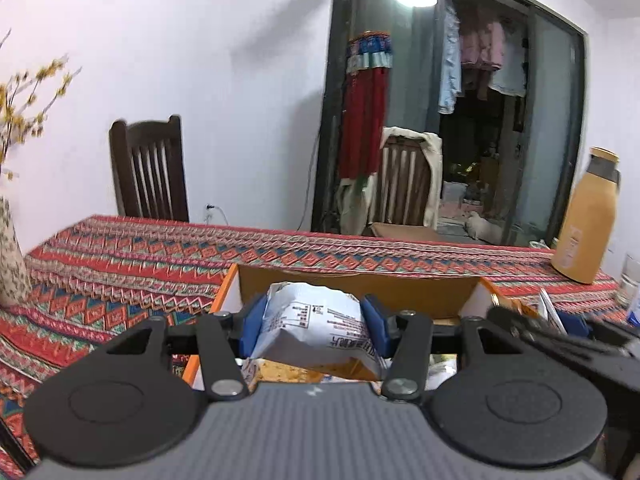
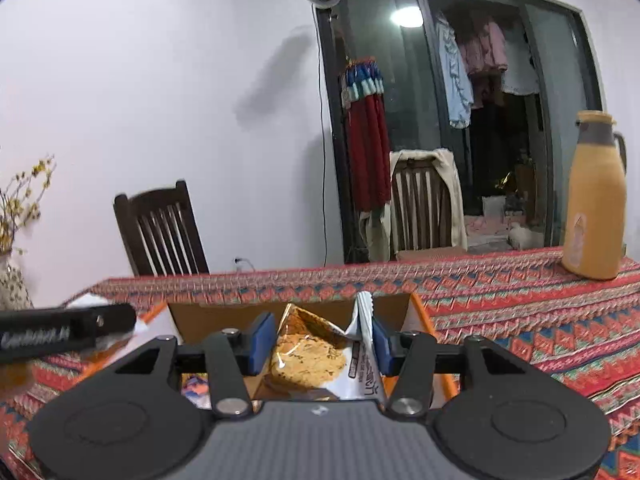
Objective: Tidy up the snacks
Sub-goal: 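Carry both held packets over the cardboard box, then open both tools to drop the packets into the box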
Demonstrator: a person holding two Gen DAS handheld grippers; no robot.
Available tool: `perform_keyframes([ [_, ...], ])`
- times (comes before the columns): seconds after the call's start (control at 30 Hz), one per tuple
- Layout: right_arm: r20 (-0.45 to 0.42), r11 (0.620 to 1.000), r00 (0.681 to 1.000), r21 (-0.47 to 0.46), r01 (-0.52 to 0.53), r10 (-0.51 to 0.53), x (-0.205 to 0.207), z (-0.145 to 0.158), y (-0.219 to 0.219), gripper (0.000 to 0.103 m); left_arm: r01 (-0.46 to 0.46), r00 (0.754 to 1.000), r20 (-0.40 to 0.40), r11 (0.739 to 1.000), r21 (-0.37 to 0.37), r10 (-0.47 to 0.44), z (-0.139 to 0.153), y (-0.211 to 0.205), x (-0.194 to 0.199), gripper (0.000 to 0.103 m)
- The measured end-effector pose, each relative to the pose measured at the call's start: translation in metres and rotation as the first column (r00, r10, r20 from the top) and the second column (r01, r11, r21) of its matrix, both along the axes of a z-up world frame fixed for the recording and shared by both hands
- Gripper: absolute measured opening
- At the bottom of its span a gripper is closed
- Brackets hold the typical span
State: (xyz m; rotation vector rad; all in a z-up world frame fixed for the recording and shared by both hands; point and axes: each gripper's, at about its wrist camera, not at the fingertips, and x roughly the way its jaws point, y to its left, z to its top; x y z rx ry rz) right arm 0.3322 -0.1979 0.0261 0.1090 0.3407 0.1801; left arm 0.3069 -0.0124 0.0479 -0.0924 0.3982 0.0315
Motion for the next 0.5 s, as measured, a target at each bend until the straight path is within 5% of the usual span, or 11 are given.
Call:
perform_keyframes([
  [0.27,-0.068,0.999,0.998,-0.038,-0.016,0.014,0.014,-0.021,0.006,0.051,-0.017,0.999,-0.045,0.999,-0.033,0.015,-0.018,0.017,0.013,0.060],
  [0.33,-0.098,0.999,0.995,-0.040,-0.010,0.006,0.016,-0.025,0.005,0.080,-0.023,0.999,-0.031,0.998,-0.061,0.021,-0.018,0.020,0.008,0.079],
  [0.4,-0.100,0.999,0.995,-0.040,0.012,-0.016,0.012,-0.026,0.004,0.099,-0.044,0.999,-0.005,0.997,-0.065,0.043,-0.015,0.021,0.001,0.103],
  [0.5,-0.083,0.999,0.996,-0.023,0.025,-0.026,0.007,-0.022,0.001,0.103,-0.071,0.997,0.033,0.995,-0.074,0.073,-0.010,0.021,-0.008,0.103],
])
